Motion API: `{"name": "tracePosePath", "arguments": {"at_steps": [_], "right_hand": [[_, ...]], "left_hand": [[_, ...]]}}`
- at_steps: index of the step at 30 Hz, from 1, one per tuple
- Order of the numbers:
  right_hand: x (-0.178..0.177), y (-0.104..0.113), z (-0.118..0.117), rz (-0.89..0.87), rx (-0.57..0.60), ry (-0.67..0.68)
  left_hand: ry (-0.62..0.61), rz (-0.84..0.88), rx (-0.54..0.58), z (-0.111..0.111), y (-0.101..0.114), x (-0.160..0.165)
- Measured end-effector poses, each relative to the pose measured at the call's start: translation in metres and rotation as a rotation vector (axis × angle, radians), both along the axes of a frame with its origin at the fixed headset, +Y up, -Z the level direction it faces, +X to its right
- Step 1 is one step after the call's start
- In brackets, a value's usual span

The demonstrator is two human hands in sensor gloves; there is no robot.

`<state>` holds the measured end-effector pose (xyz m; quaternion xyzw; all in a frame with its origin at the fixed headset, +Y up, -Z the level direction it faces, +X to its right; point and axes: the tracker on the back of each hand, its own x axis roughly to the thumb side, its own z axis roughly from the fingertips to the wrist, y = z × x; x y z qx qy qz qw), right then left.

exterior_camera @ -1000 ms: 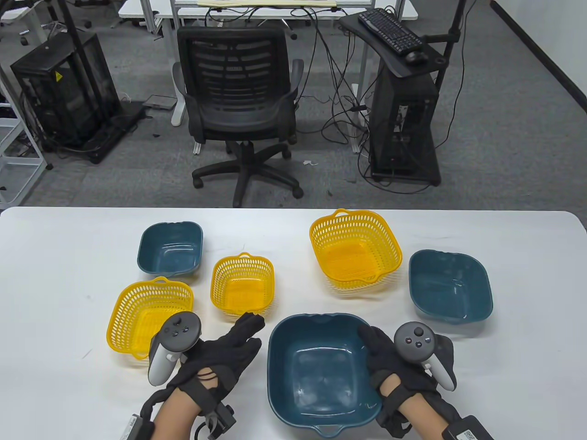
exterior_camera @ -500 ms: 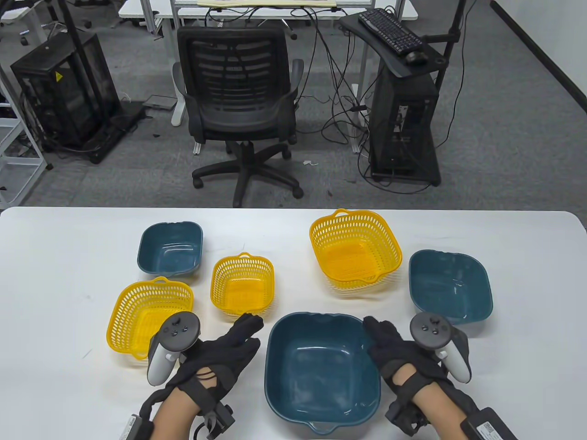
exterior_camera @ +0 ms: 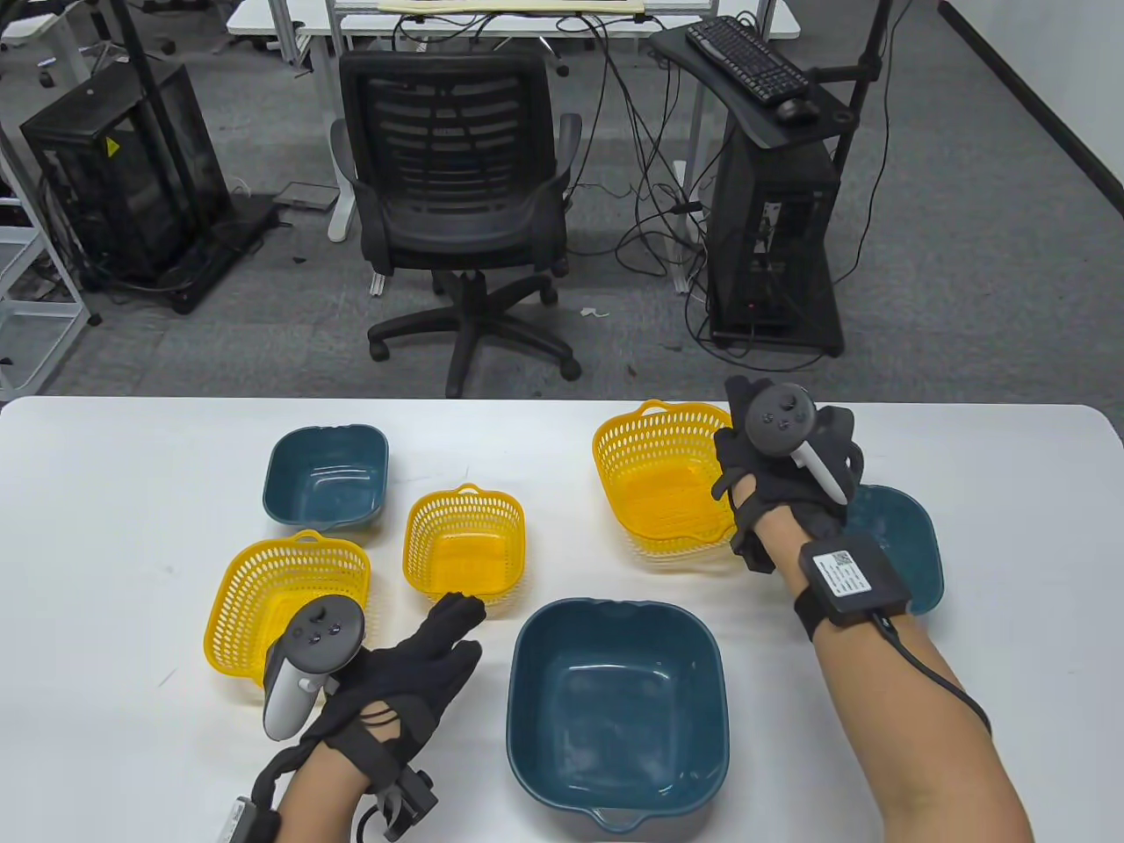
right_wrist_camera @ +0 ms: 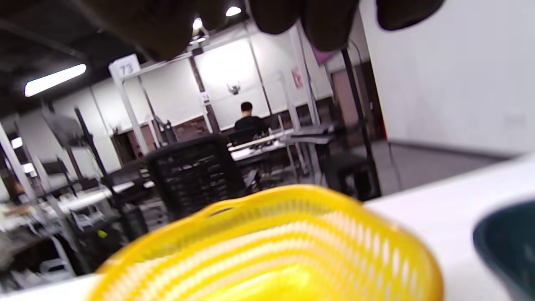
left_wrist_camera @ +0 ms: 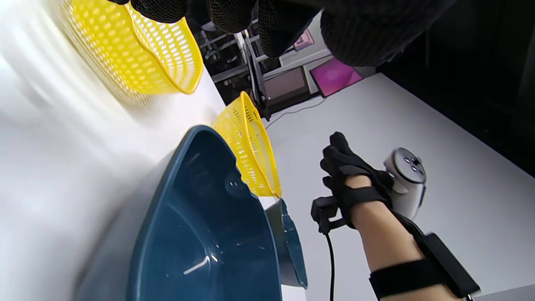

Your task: Nest basins with drain baskets

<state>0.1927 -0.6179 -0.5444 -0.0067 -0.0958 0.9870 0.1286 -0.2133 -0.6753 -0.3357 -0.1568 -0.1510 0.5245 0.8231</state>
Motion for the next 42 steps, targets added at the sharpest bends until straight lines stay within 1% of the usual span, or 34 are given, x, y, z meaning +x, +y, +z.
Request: {"name": "tracePosePath", "arguments": {"at_steps": [1,2,4,8,9,13,15,17,19,22,24,27,29,32,33,35,36,37,39,42], "right_hand": [[-0.003,-0.004,-0.006,0.066,-0.026,-0.020],[-0.006,-0.010,-0.014,0.125,-0.079,-0.049],[-0.008,-0.022,-0.023,0.141,-0.143,-0.075],[-0.010,-0.040,-0.035,0.170,-0.174,-0.111],[-0.010,-0.046,-0.039,0.180,-0.198,-0.119],[-0.012,-0.063,-0.045,0.197,-0.276,-0.125],[-0.011,-0.073,-0.048,0.219,-0.342,-0.142],[-0.009,-0.079,-0.050,0.195,-0.364,-0.164],[-0.010,-0.085,-0.051,0.179,-0.391,-0.156],[-0.013,-0.091,-0.051,0.225,-0.415,-0.182],[-0.014,-0.089,-0.052,0.242,-0.379,-0.194],[-0.015,-0.089,-0.052,0.238,-0.410,-0.199],[-0.015,-0.088,-0.052,0.233,-0.366,-0.205],[-0.018,-0.082,-0.049,0.249,-0.296,-0.214],[-0.020,-0.077,-0.046,0.258,-0.231,-0.195],[-0.023,-0.065,-0.042,0.286,-0.139,-0.191],[-0.026,-0.054,-0.038,0.263,-0.118,-0.196],[-0.026,-0.050,-0.037,0.250,-0.103,-0.196],[-0.030,-0.031,-0.031,0.174,-0.053,-0.199],[-0.034,-0.001,-0.020,0.201,-0.022,-0.201]], "left_hand": [[0.009,-0.007,0.005,0.000,0.001,-0.002],[0.022,-0.016,0.010,0.000,0.001,-0.004],[0.035,-0.025,0.009,-0.001,0.000,-0.007],[0.045,-0.037,0.004,-0.003,-0.001,-0.010],[0.045,-0.042,0.004,-0.003,-0.001,-0.010],[0.042,-0.053,0.010,-0.002,-0.001,-0.010],[0.041,-0.054,0.012,-0.003,-0.001,-0.010],[0.038,-0.055,0.008,-0.003,-0.002,-0.011],[0.039,-0.054,0.003,-0.004,-0.003,-0.011],[0.041,-0.049,-0.001,-0.004,-0.003,-0.012],[0.043,-0.043,0.000,-0.004,-0.003,-0.012],[0.042,-0.039,-0.001,-0.004,-0.003,-0.012],[0.040,-0.042,-0.002,-0.004,-0.003,-0.012],[0.040,-0.041,0.001,-0.004,-0.003,-0.013],[0.040,-0.037,0.002,-0.004,-0.003,-0.013],[0.042,-0.033,0.000,-0.004,-0.003,-0.014],[0.045,-0.033,0.000,-0.004,-0.002,-0.015],[0.047,-0.032,0.005,-0.004,-0.001,-0.016],[0.057,-0.027,0.012,-0.004,0.000,-0.019],[0.061,-0.019,0.008,-0.004,0.000,-0.021]]}}
